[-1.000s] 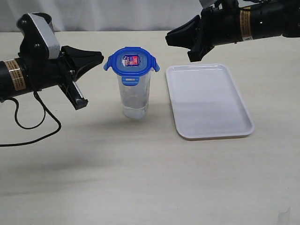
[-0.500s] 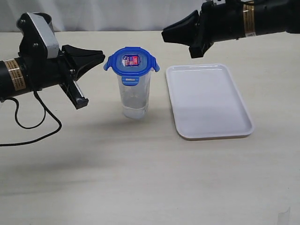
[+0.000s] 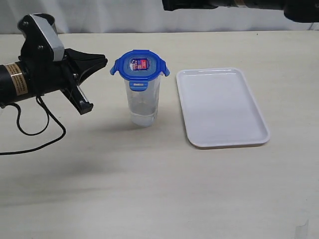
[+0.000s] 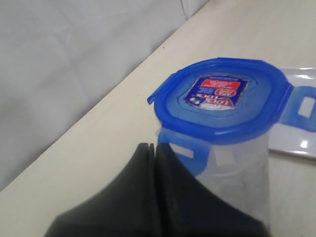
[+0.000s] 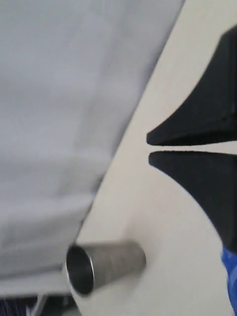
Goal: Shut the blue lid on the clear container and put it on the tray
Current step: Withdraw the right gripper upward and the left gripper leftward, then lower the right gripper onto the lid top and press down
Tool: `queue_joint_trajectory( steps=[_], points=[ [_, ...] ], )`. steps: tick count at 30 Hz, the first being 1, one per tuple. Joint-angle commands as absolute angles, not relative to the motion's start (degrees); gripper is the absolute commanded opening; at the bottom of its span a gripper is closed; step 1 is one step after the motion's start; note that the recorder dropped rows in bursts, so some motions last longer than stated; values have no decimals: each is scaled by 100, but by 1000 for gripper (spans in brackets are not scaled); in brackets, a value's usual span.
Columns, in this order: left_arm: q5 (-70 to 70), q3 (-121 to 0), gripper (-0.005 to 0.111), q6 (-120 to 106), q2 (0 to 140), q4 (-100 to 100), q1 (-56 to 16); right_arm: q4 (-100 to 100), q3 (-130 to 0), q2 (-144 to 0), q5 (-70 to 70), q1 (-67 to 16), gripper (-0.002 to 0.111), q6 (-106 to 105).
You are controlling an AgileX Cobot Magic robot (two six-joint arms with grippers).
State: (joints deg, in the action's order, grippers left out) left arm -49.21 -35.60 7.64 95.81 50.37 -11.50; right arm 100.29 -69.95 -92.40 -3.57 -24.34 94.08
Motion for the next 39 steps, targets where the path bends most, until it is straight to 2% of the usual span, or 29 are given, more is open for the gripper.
queue_joint_trajectory(
  steps=[1,3,9,12,20,31,39],
  points=[
    [-4664,-3549,0,707,9568,4618,-1174,9227,-6949,-9279,3067,-2893,5,7840],
    [-4626,-3549,0,602,9568,4520,-1174,7876,-7328,-9363,4161,-2988,5,6182],
    [-4370,-3549,0,588,9568,4422,-1174,1385,-9117,-9634,5037,-2462,5,297],
    [-4093,-3549,0,599,9568,4422,-1174,-326,-9536,-9646,5345,-2525,5,-975],
    [-4056,-3549,0,599,9568,4422,-1174,-595,-9656,-9933,5654,-3458,5,-1082],
    [-3977,-3549,0,599,9568,4422,-1174,-677,-9656,-10711,4943,-3483,5,-1138],
    [-4106,-3549,0,599,9568,4422,-1174,-699,-9656,-10949,4954,-3483,5,-1202]
  ],
)
